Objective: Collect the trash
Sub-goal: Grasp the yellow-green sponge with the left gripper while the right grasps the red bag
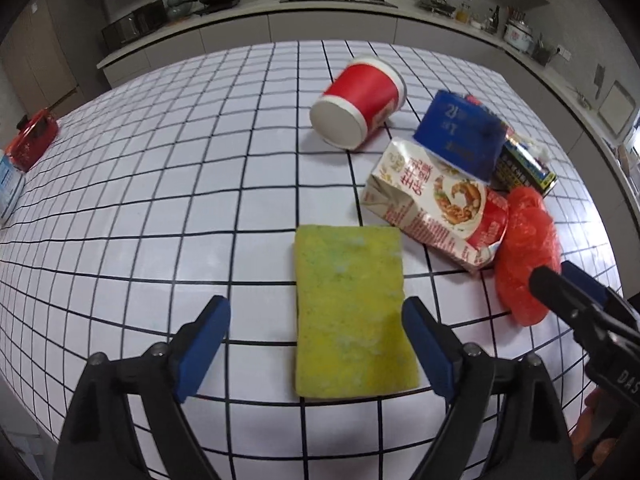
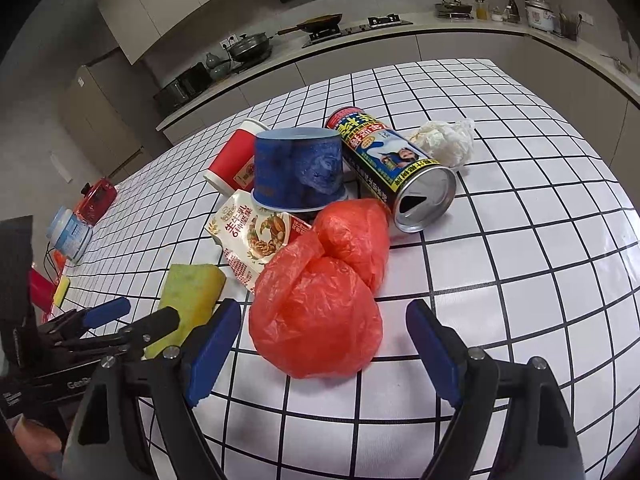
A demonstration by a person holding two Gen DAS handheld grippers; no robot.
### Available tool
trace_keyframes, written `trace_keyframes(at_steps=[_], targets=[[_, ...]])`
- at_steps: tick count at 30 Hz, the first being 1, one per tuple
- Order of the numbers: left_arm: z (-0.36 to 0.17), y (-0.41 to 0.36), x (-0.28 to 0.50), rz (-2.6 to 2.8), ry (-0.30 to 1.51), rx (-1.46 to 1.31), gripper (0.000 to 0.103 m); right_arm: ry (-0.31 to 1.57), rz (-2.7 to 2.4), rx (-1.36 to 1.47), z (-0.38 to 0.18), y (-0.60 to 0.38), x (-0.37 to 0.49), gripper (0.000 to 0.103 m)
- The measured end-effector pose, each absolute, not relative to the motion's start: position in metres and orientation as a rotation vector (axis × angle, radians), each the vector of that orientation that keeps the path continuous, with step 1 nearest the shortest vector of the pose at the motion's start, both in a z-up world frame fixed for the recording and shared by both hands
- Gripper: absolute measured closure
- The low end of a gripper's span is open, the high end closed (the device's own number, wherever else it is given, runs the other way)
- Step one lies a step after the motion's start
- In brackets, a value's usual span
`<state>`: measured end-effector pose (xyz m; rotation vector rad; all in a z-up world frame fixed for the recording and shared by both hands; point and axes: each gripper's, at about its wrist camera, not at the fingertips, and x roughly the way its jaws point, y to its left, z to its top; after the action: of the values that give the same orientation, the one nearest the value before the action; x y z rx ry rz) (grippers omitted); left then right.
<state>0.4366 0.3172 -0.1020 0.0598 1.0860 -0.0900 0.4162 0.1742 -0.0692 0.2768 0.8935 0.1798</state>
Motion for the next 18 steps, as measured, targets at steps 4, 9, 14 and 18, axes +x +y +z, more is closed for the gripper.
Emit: trace_keyframes(at_steps=[4,9,14,18], targets=[[-0.115,0.305,0.442,-0.112,1.095,0.085,0.014,0.898,0.17,0.281,-0.071,0.171,0.416,0.017],[-0.126,0.305,0.443,-0.137,1.068,0.063,0.045,0.902,0.16,0.279,-0.073,0.17,0.416,0.017],[-0.122,0.321,0.443,-0.143,1.066,-0.014,0.065,0.902,0.148,0.279,-0.075,0.169,0.418,0.017],[-0.108,0.33,0.436,-0.163,1.035,-0.072,0.072,0.906,0.147,0.27,-0.076,0.172,0.42,0.017]])
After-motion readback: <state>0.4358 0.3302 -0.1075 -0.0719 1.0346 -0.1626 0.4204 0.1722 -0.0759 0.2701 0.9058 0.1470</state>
